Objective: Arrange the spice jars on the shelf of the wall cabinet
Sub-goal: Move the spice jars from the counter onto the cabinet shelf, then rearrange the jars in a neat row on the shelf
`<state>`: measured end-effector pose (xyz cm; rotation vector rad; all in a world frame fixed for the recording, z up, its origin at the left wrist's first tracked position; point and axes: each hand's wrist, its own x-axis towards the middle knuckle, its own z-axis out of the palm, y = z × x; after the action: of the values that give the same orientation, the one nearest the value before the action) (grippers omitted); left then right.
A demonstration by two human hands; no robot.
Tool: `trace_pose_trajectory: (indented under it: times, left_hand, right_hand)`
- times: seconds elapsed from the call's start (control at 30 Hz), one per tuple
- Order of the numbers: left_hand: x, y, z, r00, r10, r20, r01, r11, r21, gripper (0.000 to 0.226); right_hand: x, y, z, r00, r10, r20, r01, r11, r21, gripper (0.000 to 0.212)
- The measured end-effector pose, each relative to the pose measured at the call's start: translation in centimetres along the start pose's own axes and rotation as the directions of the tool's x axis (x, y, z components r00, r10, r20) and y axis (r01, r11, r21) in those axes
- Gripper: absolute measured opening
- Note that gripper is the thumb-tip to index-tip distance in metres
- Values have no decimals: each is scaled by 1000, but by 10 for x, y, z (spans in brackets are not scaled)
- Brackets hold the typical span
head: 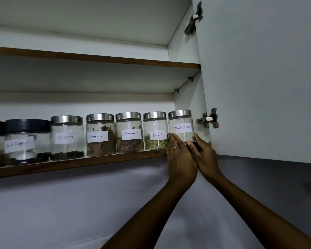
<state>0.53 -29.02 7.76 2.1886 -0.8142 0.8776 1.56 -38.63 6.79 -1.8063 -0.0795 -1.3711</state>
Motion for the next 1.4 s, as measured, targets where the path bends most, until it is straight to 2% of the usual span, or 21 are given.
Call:
trace_pose_trajectory:
  times: [0.27, 0.4, 0.5, 0.57, 0.63, 0.73, 0.8, 0.97, 1.17, 1.27, 1.4]
  left_hand:
    - [-5, -1, 1, 1000, 11, 11, -12, 997, 77, 80]
    - [-18, -5, -4, 996, 79, 29, -81, 995, 56, 81]
    - [-40, -17, -8, 982, 188, -3, -188, 981, 52, 80]
    - [-52, -31, -16, 955, 294, -30, -291, 952, 93, 71]
    - [-62, -43, -30, 912, 407, -55, -395, 906, 152, 59]
    - [-73, -65, -55, 822, 561, -101, -510, 803, 310, 42]
    - [-80, -78, -75, 792, 586, -172, -504, 786, 357, 36]
    - [-94, -107, -140, 804, 530, -268, -423, 828, 369, 27]
    - [-107, -136, -205, 853, 384, -353, -260, 900, 349, 25]
    - [-117, -153, -237, 836, 414, -361, -270, 882, 385, 26]
    - [-130, -178, -274, 833, 387, -395, -244, 898, 366, 26]
  right_hand:
    - [-2, -2, 2, 999, -35, 14, 35, 999, -6, 51]
    - [-6, -13, -1, 999, -11, 32, 10, 999, 39, 49]
    - [-23, -24, 1, 996, -24, -89, 29, 998, 51, 36]
    - [-39, -30, 8, 985, -57, -161, 57, 998, -7, 28]
    - [-54, -36, 15, 982, -90, -165, 76, 993, -85, 19]
    - [-70, -57, 27, 983, -159, -90, 152, 985, -75, 18]
    - [-77, -75, 36, 972, -231, -37, 229, 972, -54, 19]
    - [-92, -124, 69, 927, -374, 37, 374, 927, 7, 18]
    - [-120, -175, 116, 912, -402, 75, 392, 912, 118, 21]
    - [-134, -203, 138, 890, -443, 103, 433, 895, 109, 20]
    - [-151, -240, 168, 884, -452, 122, 444, 891, 92, 18]
